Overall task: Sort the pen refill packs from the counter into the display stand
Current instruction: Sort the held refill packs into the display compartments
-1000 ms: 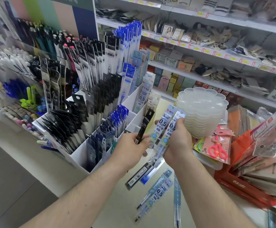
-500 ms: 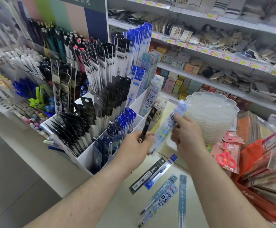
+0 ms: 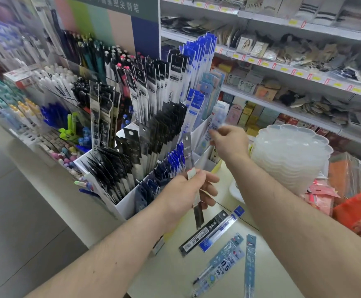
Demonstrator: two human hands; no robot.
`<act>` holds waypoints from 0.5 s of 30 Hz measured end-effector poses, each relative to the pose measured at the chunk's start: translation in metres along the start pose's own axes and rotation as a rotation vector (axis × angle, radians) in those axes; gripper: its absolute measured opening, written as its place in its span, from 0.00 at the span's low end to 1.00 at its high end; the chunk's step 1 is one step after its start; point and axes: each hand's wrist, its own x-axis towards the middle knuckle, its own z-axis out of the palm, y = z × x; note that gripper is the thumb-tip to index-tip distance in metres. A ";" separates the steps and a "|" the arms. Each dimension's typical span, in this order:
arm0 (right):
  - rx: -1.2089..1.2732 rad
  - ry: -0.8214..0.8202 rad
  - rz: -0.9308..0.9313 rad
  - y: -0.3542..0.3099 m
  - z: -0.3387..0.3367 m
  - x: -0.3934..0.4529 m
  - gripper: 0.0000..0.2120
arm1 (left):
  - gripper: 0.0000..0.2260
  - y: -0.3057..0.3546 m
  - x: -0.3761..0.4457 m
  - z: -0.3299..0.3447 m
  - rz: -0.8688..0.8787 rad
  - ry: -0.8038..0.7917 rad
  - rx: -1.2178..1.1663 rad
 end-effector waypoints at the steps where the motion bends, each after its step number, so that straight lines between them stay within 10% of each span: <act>1: -0.058 -0.043 0.026 0.005 0.005 0.001 0.13 | 0.16 0.001 -0.001 -0.001 -0.023 -0.029 -0.018; 10: 0.048 -0.083 0.165 -0.008 -0.017 -0.031 0.16 | 0.14 0.009 -0.009 -0.004 -0.112 -0.143 -0.180; 15: 0.467 -0.717 0.184 -0.022 -0.052 -0.085 0.21 | 0.06 0.013 -0.011 -0.004 -0.179 -0.169 -0.133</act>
